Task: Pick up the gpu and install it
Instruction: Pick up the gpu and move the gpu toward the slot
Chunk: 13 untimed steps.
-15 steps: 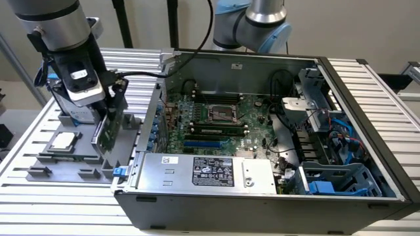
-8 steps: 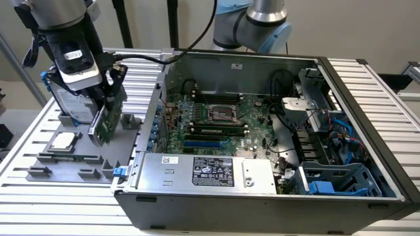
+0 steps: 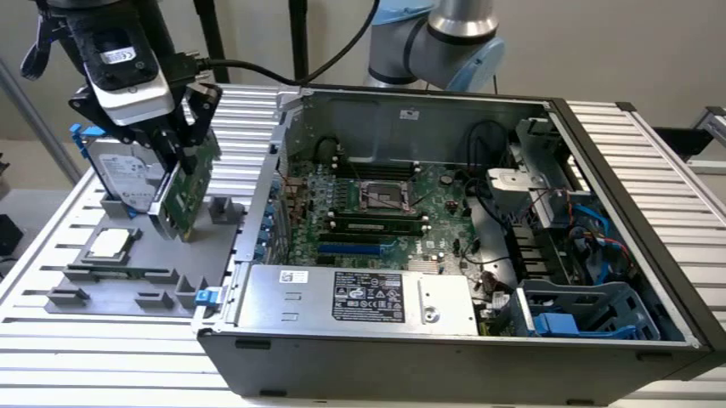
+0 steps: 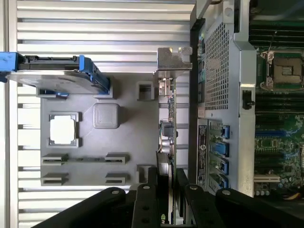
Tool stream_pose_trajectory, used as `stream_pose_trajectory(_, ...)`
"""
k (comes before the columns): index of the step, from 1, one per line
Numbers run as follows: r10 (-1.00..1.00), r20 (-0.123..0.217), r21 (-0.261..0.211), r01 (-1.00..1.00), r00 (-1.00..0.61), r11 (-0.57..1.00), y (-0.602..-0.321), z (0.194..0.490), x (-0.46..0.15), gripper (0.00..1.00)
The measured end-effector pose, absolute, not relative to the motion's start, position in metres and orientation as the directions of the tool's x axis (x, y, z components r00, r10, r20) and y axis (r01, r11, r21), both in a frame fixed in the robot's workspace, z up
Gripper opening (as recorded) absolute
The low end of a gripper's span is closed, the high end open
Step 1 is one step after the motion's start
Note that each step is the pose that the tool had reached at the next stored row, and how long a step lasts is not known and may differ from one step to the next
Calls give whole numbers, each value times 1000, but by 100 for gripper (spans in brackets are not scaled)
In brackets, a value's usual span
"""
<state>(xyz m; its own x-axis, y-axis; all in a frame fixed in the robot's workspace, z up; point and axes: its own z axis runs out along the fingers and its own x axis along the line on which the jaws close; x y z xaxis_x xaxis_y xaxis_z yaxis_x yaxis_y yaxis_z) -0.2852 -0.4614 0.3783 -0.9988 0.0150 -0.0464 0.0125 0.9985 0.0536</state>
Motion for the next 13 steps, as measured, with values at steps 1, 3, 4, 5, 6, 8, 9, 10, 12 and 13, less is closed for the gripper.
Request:
stream_pose_trajectory(1, 15, -46, 54, 13, -999, 998, -462, 383, -282, 0)
stream_pose_trajectory(3, 15, -45, 54, 13, -999, 998, -464, 392, -275, 0)
stream_pose_trajectory(4, 15, -44, 54, 13, -999, 998, -465, 396, -271, 0)
stream_pose_trajectory(5, 15, -44, 54, 13, -999, 998, -466, 401, -266, 0)
stream_pose_trajectory(6, 15, -43, 54, 13, -999, 998, -467, 406, -261, 0)
stream_pose_trajectory(8, 15, -41, 54, 13, -999, 998, -469, 415, -252, 0)
stream_pose_trajectory(9, 15, -41, 54, 13, -999, 998, -470, 419, -248, 0)
stream_pose_trajectory(10, 15, -40, 53, 13, -999, 998, -471, 424, -243, 0)
stream_pose_trajectory(12, 15, -37, 53, 13, -999, 998, -473, 433, -234, 0)
stream_pose_trajectory(13, 15, -36, 53, 13, -999, 998, -474, 437, -230, 0)
